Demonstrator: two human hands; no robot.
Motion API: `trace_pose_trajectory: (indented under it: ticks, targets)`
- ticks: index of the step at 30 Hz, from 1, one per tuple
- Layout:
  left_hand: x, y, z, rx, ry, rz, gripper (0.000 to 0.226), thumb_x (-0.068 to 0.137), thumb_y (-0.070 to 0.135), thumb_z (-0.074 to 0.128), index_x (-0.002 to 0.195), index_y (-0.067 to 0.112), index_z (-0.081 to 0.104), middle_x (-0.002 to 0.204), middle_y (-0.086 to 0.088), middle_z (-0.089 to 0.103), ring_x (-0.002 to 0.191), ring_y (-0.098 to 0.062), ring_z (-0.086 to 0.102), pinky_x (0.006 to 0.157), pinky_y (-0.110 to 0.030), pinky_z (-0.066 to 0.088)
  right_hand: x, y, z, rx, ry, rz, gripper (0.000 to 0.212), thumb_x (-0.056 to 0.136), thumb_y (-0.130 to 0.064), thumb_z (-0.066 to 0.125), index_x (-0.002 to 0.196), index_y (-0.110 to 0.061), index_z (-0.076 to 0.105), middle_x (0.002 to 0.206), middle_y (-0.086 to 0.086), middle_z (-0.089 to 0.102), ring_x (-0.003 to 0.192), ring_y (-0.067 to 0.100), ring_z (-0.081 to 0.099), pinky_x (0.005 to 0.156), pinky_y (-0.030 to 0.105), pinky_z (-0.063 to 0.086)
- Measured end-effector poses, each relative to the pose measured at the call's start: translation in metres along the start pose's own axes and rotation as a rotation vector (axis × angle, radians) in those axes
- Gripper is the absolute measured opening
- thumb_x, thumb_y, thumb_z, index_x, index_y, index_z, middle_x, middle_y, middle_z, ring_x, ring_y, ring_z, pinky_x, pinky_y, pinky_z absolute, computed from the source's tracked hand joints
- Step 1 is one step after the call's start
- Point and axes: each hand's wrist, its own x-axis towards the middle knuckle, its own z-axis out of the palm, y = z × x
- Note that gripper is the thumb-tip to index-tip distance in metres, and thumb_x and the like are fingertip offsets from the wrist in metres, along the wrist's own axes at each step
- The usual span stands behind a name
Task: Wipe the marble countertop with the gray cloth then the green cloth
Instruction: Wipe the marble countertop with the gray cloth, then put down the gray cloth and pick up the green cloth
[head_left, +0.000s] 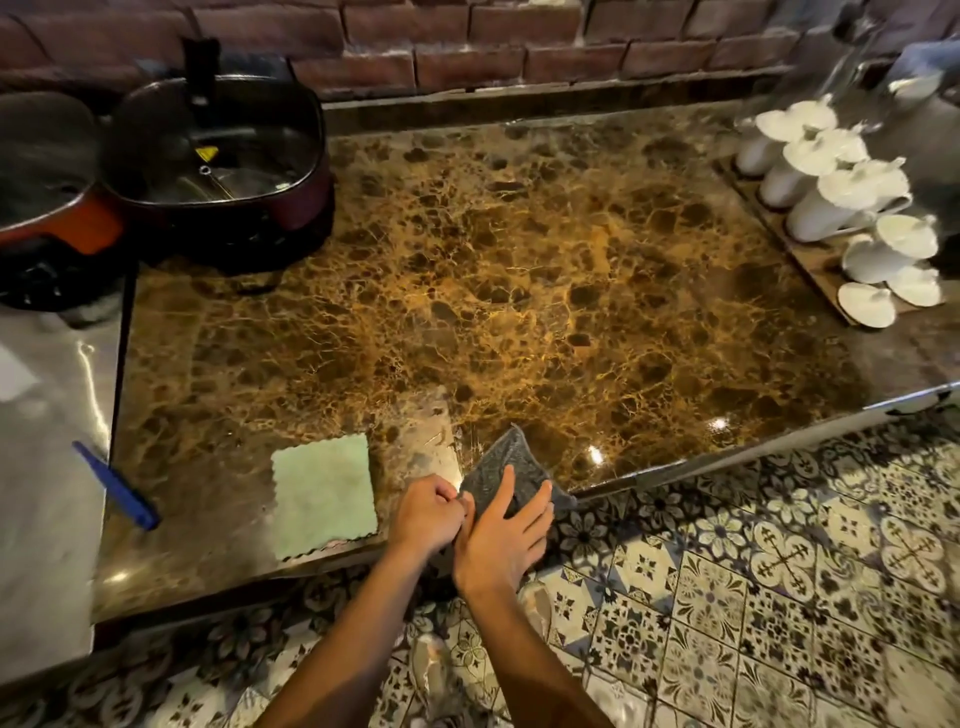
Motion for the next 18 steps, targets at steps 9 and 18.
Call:
trace_pose_trajectory:
  ticks: [9, 18]
  targets:
    - [-0.011, -0.015, -0.019, 0.067, -0.012, 0.155, 0.017, 0.094, 0.011, 0.058, 0.081, 0.019, 0.051, 0.065, 0.002, 0.05, 0.067, -0.019, 0.049, 0.062, -0.032, 0.036, 0.049, 0.004, -0.094, -0.418, -0.256, -0.218, 0.073, 0.101, -0.054, 0.044, 0.159, -0.031, 0.006, 0.147, 0.022, 0.036, 0.128, 0.043, 0.048, 0.109, 0.055, 0.028]
    - [-0.01, -0.014, -0.02, 0.116, 0.067, 0.167, 0.007, 0.095, 0.013, 0.063, 0.092, 0.019, 0.061, 0.074, 0.001, 0.058, 0.078, -0.021, 0.058, 0.061, -0.026, 0.038, 0.13, -0.021, -0.124, -0.628, -0.423, -0.771, 0.063, 0.092, -0.02, 0.068, 0.148, -0.02, 0.041, 0.136, 0.015, 0.042, 0.128, 0.038, 0.043, 0.104, 0.049, 0.041]
